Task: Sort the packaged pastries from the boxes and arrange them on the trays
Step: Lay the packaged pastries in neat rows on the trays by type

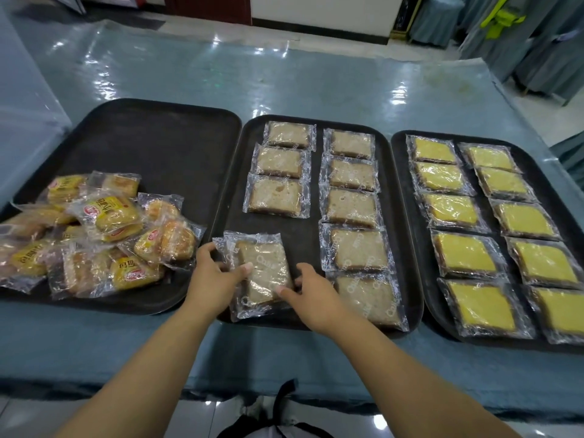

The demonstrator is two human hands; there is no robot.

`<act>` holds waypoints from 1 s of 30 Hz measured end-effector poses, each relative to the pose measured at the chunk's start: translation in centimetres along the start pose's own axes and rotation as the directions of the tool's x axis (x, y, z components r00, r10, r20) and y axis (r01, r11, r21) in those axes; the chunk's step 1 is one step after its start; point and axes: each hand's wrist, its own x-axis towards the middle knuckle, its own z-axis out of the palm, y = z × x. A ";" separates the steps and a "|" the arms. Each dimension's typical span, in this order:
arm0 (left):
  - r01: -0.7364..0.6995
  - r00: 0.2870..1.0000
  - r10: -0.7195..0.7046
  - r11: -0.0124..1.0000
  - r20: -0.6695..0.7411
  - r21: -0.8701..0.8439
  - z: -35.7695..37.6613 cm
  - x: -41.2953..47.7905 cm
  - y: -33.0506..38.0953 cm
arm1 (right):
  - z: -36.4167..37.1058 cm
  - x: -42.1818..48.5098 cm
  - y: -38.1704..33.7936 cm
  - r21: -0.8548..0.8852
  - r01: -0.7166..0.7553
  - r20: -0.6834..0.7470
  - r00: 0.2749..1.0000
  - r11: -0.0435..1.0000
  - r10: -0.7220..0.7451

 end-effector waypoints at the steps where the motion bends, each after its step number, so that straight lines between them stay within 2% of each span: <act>1: 0.005 1.000 -0.005 1.000 -0.002 -0.026 0.0 0.0 0.0 | 0.0 0.1 -0.2 0.034 -0.015 -0.002 1.000 0.999 0.015; 4: 0.003 1.000 -0.003 0.999 -0.020 -0.035 0.0 0.1 0.2 | -0.2 0.8 -0.5 0.173 -0.015 -0.099 0.995 0.985 0.033; 6: -0.007 0.999 0.009 1.000 -0.054 0.029 -0.1 0.2 0.2 | -1.1 1.4 -0.5 0.257 -0.008 -0.195 0.979 0.966 0.060; 10: -0.079 0.991 0.107 0.951 -0.077 0.298 -0.4 -0.1 0.2 | -3.5 1.8 -0.2 0.200 -0.002 -0.355 0.932 0.980 0.075; 12: -0.151 0.983 0.185 0.841 -0.012 0.519 -0.6 -0.6 0.0 | -4.4 1.9 0.0 0.189 0.007 -0.401 0.914 0.982 0.070; 15: -0.280 0.943 0.316 0.570 0.109 0.773 -0.7 -0.3 -0.1 | -5.0 2.1 0.3 0.185 0.024 -0.442 0.895 0.983 0.061; 18: -0.453 0.879 0.315 0.323 0.357 0.831 -0.7 0.5 0.0 | -5.2 2.2 0.1 0.226 0.018 -0.452 0.888 0.974 0.088; 20: -0.498 0.861 0.251 0.240 0.442 0.834 -0.7 1.0 0.1 | -5.1 2.1 0.0 0.255 0.021 -0.447 0.889 0.967 0.099; 25: -0.503 0.852 0.279 0.200 0.443 0.841 0.2 1.0 0.4 | -5.2 2.1 0.2 0.277 0.017 -0.450 0.886 0.961 0.114; 30: -0.390 0.902 0.274 0.186 0.333 0.902 1.4 0.5 1.0 | -6.0 2.3 0.4 0.330 0.027 -0.483 0.864 0.944 0.144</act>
